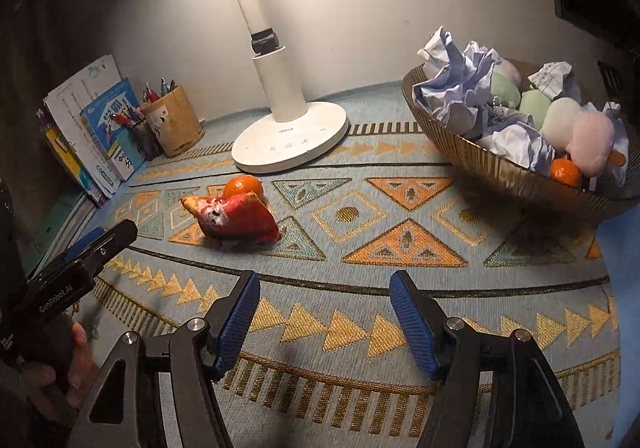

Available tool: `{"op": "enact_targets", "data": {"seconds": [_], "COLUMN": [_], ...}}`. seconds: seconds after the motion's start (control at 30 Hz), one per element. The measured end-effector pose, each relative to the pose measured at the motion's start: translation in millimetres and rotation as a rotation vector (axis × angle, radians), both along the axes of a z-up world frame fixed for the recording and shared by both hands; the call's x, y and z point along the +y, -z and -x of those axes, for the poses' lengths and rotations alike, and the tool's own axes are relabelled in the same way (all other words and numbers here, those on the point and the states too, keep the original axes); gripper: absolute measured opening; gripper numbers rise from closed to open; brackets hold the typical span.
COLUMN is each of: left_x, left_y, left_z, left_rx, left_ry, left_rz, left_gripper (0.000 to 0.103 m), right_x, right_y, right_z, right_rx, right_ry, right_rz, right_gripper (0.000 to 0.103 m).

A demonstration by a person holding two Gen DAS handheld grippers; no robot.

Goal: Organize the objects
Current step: 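Withdraw both tools from the bowl toward the snack bag and orange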

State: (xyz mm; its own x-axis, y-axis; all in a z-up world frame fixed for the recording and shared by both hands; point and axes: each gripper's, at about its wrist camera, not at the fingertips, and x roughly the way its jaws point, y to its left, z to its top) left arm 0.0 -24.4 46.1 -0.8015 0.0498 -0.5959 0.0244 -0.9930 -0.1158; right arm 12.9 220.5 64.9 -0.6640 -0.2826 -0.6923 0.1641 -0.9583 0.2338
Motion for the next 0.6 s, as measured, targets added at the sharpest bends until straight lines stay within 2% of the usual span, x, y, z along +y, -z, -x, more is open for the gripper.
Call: {"op": "enact_targets", "data": {"seconds": [0.07, 0.2, 0.5, 0.6], "left_x": [-1, -4, -7, -7], "left_y": [3, 4, 3, 3], "left_z": [3, 2, 3, 2], "left_rx": [-0.024, -0.021, -0.024, -0.021], "left_ry": [-0.002, -0.002, -0.003, 0.001], "left_rz": [-0.005, -0.02, -0.035, -0.034], "left_gripper": [0.094, 0.094, 0.094, 0.094], "right_x": [5, 5, -20, -34], "right_y": [1, 6, 5, 5], "right_z": [2, 6, 10, 22], "right_rx": [-0.003, -0.049, -0.048, -0.072], "right_ry": [0.004, -0.002, -0.037, -0.08], "right_rz": [0.017, 0.03, -0.079, -0.076], "right_gripper": [0.066, 0.066, 0.066, 0.066]}}
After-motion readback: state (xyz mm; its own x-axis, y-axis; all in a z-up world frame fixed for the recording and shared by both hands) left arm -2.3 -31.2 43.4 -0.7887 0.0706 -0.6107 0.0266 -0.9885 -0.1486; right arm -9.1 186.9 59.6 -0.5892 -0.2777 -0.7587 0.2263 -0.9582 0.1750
